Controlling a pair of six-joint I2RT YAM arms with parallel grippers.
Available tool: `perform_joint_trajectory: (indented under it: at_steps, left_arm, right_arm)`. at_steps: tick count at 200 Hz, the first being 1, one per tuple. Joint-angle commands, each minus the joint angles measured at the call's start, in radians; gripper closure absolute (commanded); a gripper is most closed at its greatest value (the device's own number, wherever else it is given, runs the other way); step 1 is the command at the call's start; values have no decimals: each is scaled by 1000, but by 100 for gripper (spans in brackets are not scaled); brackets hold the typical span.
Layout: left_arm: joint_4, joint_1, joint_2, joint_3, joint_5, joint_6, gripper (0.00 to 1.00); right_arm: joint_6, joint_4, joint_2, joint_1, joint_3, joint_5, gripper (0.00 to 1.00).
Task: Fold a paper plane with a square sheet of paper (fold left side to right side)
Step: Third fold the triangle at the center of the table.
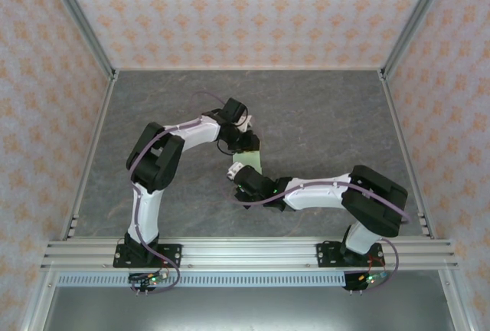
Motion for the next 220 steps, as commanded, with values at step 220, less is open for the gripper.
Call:
perform_joint_trajectory:
  at_steps: [220]
  left_arm:
    - [-75,-18,97,12,-65,58,80]
  right_arm:
    - [223,-74,-12,-272,55,-252,100]
